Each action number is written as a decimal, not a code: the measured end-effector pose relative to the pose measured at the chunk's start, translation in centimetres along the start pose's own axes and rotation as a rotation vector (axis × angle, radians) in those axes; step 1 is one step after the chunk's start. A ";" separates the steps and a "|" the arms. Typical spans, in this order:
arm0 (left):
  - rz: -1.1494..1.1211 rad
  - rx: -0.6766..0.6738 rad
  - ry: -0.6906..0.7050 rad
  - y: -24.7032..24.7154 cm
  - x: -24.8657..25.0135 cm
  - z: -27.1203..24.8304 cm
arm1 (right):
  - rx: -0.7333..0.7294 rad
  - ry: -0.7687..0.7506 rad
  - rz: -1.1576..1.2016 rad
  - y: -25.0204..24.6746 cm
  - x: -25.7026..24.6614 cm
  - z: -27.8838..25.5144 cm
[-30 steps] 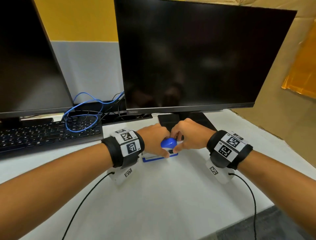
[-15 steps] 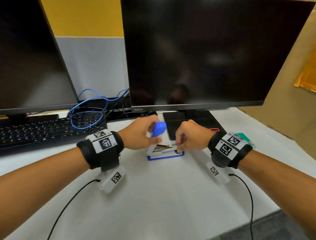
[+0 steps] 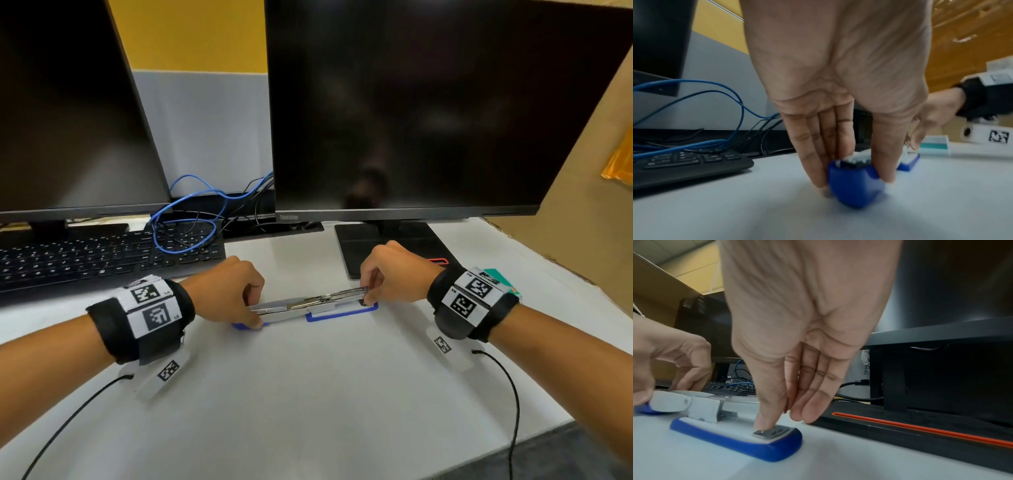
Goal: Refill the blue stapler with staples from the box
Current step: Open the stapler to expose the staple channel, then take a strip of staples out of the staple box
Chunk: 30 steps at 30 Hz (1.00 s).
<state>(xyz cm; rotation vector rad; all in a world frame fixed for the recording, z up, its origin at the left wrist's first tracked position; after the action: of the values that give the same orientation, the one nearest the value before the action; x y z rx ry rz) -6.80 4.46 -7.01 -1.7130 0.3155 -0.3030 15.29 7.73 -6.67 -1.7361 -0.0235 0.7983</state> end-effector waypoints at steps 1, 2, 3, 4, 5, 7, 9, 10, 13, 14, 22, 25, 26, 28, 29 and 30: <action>0.015 0.003 -0.011 0.2 -0.1 0.1 | 0.008 0.006 0.004 0.1 0.2 0.0; 0.026 0.005 -0.017 0.2 -0.2 0.2 | 0.015 0.010 0.009 0.1 0.4 0.0; 0.034 0.000 -0.017 0.2 -0.2 0.3 | 0.017 0.016 0.015 0.1 0.6 -0.1; 0.038 -0.008 -0.014 0.2 -0.2 0.3 | 0.015 0.019 0.019 0.1 0.6 -0.3; 0.039 -0.015 -0.010 0.3 -0.2 0.4 | 0.010 0.018 0.016 0.1 0.7 -0.5; 0.040 -0.028 -0.007 0.4 -0.2 0.5 | 0.009 0.019 -0.006 -0.6 1.1 -1.0; 0.037 -0.035 -0.011 0.6 -0.3 0.5 | -0.003 0.058 -0.044 -1.6 2.1 -1.8; 0.033 -0.037 -0.011 0.6 -0.3 0.6 | -0.019 0.090 -0.078 -2.2 2.7 -2.3; 0.005 -0.048 -0.003 0.7 -0.3 0.7 | -0.070 0.204 -0.229 -3.9 5.0 -4.2; -0.002 -0.051 -0.001 0.8 -0.3 0.7 | -0.094 0.248 -0.263 -4.4 5.9 -4.8; -0.002 -0.034 0.010 0.7 -0.4 0.5 | -0.228 0.502 -0.432 -5.5 11.3 -8.5; -0.001 -0.027 0.006 0.5 -0.3 0.3 | -0.229 0.526 -0.472 -5.0 12.2 -8.8; 0.001 -0.028 0.006 0.5 -0.3 0.3 | -0.212 0.522 -0.481 -5.0 12.3 -8.7; 0.005 -0.030 0.005 0.6 -0.2 0.2 | -0.175 0.507 -0.480 -4.9 12.3 -8.5; 0.007 -0.030 0.003 0.6 -0.3 0.2 | -0.164 0.501 -0.473 -4.8 12.2 -8.4; 0.010 -0.030 0.000 0.6 -0.3 0.2 | -0.162 0.501 -0.473 -4.7 11.9 -8.3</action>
<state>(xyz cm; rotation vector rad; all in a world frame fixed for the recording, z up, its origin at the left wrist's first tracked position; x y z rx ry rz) -6.98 4.69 -7.63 -1.7408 0.3304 -0.2926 30.51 7.16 -7.66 -1.9364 -0.1572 0.0078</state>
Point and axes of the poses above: each hand's wrist, its own z-axis towards the middle knuckle, its own y-axis out of the palm, x = y × z, the point moved 9 cm from there along z, towards the middle knuckle, and after that the axes turned 14 degrees about z, right-handed, at the moved point
